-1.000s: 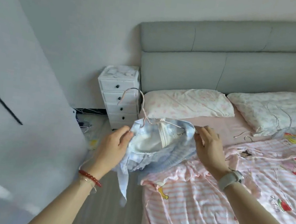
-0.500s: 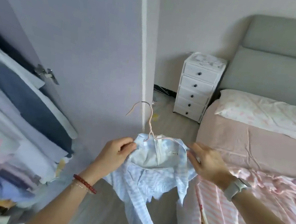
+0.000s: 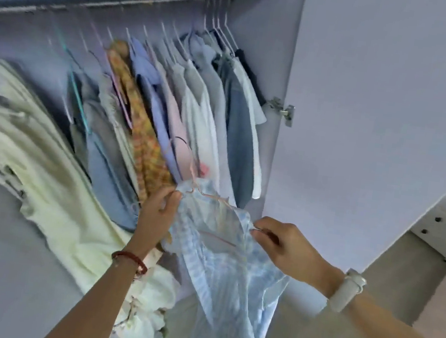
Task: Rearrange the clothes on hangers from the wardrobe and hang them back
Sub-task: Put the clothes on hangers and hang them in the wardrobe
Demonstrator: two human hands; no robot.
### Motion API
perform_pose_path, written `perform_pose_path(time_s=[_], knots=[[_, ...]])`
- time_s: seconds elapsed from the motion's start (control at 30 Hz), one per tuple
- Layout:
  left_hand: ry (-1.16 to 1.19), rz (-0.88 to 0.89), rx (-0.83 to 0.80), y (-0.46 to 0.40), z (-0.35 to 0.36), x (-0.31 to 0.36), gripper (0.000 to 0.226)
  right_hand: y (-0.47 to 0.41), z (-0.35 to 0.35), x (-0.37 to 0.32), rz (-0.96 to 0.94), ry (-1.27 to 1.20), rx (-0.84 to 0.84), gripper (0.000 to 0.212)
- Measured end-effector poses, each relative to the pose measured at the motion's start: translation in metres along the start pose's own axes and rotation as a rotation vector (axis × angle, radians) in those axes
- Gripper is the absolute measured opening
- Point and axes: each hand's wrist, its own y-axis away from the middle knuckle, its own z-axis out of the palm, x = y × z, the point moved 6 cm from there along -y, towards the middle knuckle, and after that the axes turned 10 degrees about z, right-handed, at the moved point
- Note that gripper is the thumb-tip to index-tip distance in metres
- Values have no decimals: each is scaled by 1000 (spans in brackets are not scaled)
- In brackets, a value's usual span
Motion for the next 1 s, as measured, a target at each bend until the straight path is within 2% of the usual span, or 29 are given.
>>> perform_pose_path(time_s=[0.13, 0.27, 0.43, 0.53, 0.7, 0.83, 1.0], knots=[[-50, -70, 175, -12, -73, -28, 38, -43, 37, -65, -42, -193, -59, 34], [-133, -187, 319, -23, -142, -53, 31, -77, 66, -124, -146, -277, -124, 42], [-231, -285, 668, -12, -226, -77, 24, -120, 97, -192, -252, -340, -177, 27], [-288, -356, 765, -12, -259, -82, 28, -151, 117, -227, -227, -432, -176, 26], [-550, -314, 798, -28, -293, -72, 31, -190, 156, -276, -189, -535, -144, 35], [-794, -316, 732, -46, -315, -72, 34, -213, 183, -304, -188, -602, -101, 35], [-813, -324, 642, -72, -343, -88, 40, -253, 204, -333, -149, -665, 6, 40]])
